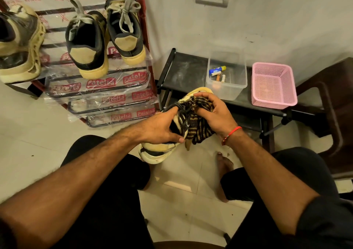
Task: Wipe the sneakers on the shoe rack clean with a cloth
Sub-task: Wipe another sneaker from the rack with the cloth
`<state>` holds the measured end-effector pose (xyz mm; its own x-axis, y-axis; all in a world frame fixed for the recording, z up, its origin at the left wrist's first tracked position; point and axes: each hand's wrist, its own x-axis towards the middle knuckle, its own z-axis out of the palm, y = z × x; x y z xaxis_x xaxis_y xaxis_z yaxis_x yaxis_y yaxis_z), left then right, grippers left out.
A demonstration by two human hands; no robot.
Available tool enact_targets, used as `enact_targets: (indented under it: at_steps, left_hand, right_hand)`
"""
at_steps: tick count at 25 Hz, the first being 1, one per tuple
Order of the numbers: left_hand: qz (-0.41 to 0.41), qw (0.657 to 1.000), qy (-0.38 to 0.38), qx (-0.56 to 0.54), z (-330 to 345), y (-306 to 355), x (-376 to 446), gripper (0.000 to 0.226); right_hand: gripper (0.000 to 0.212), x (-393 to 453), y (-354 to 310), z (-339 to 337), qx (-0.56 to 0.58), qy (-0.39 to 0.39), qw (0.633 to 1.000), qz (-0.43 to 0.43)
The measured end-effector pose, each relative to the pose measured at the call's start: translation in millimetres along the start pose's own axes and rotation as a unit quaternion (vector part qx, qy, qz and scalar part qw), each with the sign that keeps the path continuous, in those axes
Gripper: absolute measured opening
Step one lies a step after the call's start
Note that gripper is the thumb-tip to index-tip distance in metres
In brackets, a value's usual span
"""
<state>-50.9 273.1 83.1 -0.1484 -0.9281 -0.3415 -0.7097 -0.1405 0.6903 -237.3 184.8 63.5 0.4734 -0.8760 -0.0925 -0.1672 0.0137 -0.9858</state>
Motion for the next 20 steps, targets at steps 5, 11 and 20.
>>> enact_targets:
  at_steps: [5, 11, 20]
  left_hand:
    - [-0.022, 0.990, 0.075, -0.114, -8.3, -2.7, -3.0, 0.061]
    - [-0.127, 0.815, 0.229, -0.517, -20.6, 5.5, -4.0, 0.012]
    - [-0.155, 0.769, 0.257, -0.565, -17.9, -7.0, -3.0, 0.031]
  right_hand:
    - [0.041, 7.4, -15.7, -1.8, 0.099, 0.030, 0.995, -0.007]
    - [0.060, -2.2, -19.9, 7.2, -0.207, -0.083, 0.966, -0.128]
    - [0.042, -25.7, -27.8, 31.3, -0.285, -0.118, 0.918, -0.250]
